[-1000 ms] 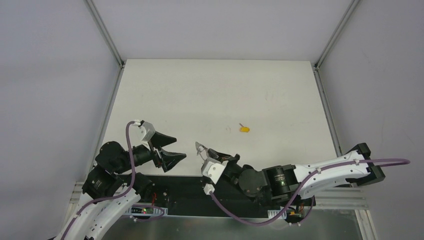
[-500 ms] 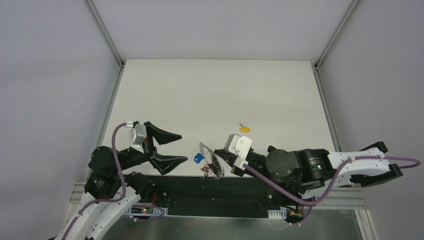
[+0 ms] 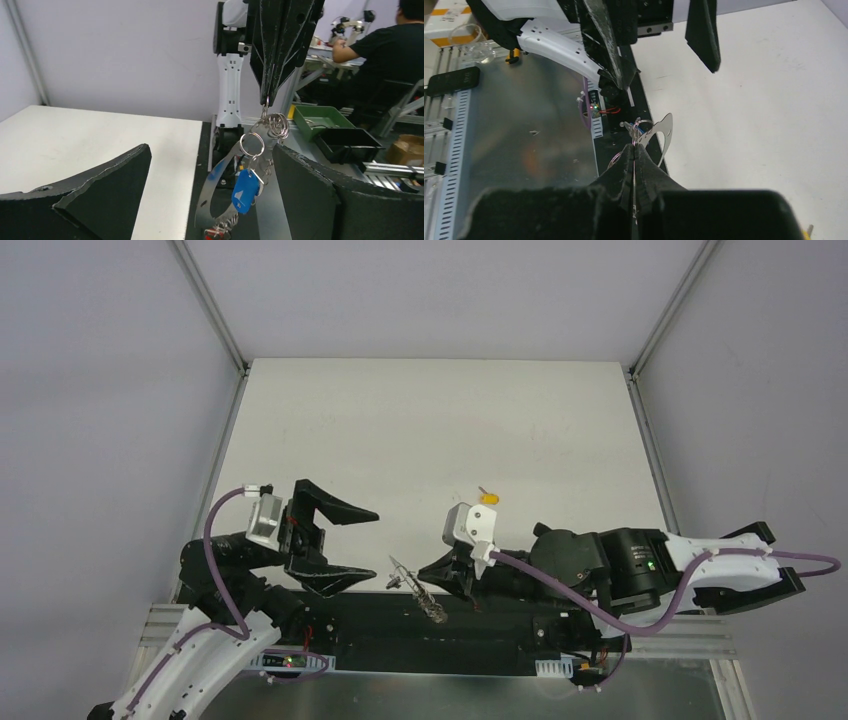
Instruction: Put the keys on the keyring
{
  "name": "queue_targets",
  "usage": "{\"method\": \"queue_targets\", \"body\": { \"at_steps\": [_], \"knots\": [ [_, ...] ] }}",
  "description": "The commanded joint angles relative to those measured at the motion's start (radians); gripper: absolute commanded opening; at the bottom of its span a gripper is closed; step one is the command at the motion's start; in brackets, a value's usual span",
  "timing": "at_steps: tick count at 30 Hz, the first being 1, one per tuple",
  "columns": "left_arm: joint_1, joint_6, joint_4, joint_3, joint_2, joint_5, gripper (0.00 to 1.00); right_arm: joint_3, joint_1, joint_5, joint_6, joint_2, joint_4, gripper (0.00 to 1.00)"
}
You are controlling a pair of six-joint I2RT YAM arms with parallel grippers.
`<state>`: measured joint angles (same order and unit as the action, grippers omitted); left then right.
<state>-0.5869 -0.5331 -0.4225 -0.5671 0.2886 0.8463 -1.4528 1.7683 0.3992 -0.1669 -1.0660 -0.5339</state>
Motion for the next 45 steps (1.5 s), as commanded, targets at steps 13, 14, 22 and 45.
{"method": "queue_targets", "body": {
  "at_steps": [13,14,22,45],
  "knots": [
    [-0.013,-0.283,-0.476,0.03,0.14,0.284,0.99,-0.198,-0.02,-0.168,0.106,-0.097,0.015,0.0],
    [-0.019,-0.29,-0.477,0.03,0.145,0.296,0.99,-0.208,-0.021,-0.169,0.105,-0.1,0.015,0.0],
    [-0.036,-0.325,-0.476,0.032,0.157,0.335,0.99,-0.278,-0.035,-0.208,0.114,-0.139,-0.014,0.0],
    [-0.054,-0.344,-0.467,0.047,0.15,0.36,0.98,-0.422,-0.041,-0.246,0.083,-0.188,-0.049,0.0]
  ]
}}
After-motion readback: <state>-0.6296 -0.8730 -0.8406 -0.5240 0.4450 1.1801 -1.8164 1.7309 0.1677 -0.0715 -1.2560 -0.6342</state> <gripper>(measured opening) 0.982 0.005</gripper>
